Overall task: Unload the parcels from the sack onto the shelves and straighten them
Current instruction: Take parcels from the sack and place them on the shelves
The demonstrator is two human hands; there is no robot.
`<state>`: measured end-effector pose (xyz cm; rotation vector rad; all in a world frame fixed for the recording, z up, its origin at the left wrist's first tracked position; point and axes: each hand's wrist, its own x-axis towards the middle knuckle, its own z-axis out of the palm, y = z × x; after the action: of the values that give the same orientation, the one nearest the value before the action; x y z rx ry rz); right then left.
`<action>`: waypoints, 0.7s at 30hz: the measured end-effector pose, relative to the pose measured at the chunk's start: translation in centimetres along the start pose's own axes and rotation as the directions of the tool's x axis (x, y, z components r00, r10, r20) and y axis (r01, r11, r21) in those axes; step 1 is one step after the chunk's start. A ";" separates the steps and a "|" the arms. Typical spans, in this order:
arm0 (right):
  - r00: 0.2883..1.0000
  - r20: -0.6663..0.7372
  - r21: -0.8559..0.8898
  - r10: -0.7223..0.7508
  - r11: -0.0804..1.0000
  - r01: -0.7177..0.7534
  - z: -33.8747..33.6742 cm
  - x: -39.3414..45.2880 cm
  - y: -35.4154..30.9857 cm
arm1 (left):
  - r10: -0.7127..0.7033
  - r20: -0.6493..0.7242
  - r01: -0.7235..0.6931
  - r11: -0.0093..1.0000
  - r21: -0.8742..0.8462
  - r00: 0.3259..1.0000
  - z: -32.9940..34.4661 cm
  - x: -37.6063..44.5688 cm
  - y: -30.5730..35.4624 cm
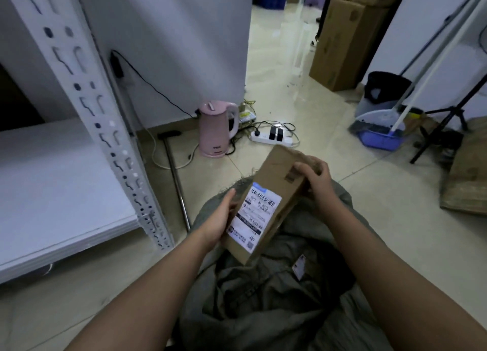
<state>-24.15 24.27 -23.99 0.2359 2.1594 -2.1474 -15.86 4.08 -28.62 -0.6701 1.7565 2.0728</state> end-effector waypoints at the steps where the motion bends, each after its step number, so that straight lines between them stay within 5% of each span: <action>1: 0.997 -0.041 0.044 0.059 0.997 -0.057 -0.1 0.0 0.3 | -0.003 -0.026 0.004 1.000 0.024 1.000 -0.7 -0.4 0.1; 5: 0.959 -0.084 0.237 0.270 0.940 -0.244 -0.7 -0.6 1.8 | -0.107 -0.042 0.113 0.980 0.166 0.993 -4.0 -1.8 -0.6; 10: 0.938 0.047 0.366 0.343 0.868 -0.336 0.2 -2.4 2.3 | -0.188 0.220 0.199 0.979 -0.029 0.957 -6.6 -3.2 -1.5; 14: 0.918 0.113 0.411 0.381 0.823 -0.392 1.2 -2.5 2.8 | -0.157 0.228 0.178 0.981 -0.075 0.961 -7.6 -3.9 -2.3; 21: 0.885 0.083 0.202 0.458 0.862 -0.465 4.4 -3.3 4.4 | -0.290 0.286 0.320 0.945 -0.064 0.913 -8.8 -6.3 -1.6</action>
<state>-20.34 19.77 -27.79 0.6568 1.6270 -2.0684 -8.61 -4.02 -27.50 -0.6107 1.3024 1.9464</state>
